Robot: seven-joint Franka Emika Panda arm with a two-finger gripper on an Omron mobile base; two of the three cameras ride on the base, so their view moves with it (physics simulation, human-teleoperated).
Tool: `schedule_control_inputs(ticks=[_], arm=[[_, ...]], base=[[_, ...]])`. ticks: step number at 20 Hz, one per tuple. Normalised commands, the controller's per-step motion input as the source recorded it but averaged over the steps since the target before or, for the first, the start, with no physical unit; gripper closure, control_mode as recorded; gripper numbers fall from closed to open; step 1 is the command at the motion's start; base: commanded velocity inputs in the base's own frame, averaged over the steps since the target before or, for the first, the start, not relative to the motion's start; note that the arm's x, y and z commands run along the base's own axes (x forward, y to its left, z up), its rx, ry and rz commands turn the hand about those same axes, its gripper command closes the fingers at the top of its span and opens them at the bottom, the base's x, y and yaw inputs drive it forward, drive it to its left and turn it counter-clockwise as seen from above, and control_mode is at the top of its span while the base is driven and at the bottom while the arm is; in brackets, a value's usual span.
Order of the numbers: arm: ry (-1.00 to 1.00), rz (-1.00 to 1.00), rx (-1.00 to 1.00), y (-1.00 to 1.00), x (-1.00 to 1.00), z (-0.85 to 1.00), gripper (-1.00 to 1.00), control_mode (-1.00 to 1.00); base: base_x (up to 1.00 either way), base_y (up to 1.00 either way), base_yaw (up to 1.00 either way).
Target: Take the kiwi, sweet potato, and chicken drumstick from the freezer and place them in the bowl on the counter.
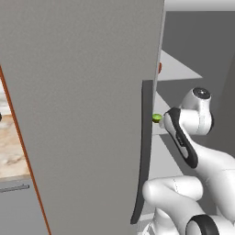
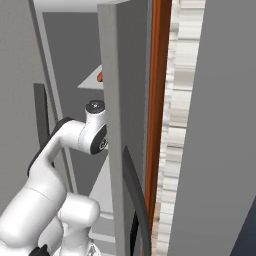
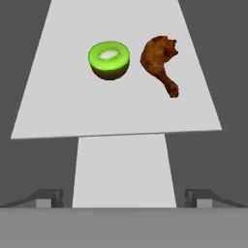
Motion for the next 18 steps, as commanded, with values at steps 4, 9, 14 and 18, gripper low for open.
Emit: schedule_control_inputs(ticks=[4,9,14,18], arm=[[0.0,0.0,-0.04,-0.04,0.34,0.0,-1.0,-1.0],[0.0,0.0,0.0,-0.17,0.49,0.0,-1.0,-1.0],[0.0,0.0,0.0,-0.42,0.59,-0.01,-1.0,-1.0],[0.0,0.0,0.0,-0.31,0.58,-0.11,-1.0,-1.0]], base=[[0.0,0.0,0.0],[0.0,0.0,0.0],[0.0,0.0,0.0],[0.0,0.0,0.0]])
